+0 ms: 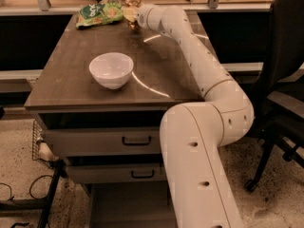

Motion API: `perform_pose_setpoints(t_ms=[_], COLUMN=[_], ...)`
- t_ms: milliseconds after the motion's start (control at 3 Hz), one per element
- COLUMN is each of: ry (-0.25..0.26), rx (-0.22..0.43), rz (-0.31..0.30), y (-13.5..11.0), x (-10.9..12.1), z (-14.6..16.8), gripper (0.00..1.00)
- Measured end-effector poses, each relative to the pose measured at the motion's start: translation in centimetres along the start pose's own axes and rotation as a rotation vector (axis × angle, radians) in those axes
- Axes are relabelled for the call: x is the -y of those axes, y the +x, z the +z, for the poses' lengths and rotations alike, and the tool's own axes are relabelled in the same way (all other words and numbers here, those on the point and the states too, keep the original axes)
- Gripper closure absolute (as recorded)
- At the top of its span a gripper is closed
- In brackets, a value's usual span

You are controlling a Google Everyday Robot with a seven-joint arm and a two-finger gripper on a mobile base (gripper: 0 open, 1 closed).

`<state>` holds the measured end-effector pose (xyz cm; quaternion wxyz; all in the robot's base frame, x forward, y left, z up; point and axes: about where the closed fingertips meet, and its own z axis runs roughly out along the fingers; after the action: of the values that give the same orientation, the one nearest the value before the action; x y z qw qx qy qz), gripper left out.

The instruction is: Move orange can near green rice chip bag

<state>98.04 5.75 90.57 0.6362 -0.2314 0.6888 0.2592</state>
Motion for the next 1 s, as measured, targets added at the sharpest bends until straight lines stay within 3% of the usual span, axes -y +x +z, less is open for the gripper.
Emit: perform_pose_setpoints(t_ms=[1000], ry=[0.044], rx=[-0.015], rz=[-0.014], y=[1.02], x=[0.4], z=[1.09], gripper=[1.0])
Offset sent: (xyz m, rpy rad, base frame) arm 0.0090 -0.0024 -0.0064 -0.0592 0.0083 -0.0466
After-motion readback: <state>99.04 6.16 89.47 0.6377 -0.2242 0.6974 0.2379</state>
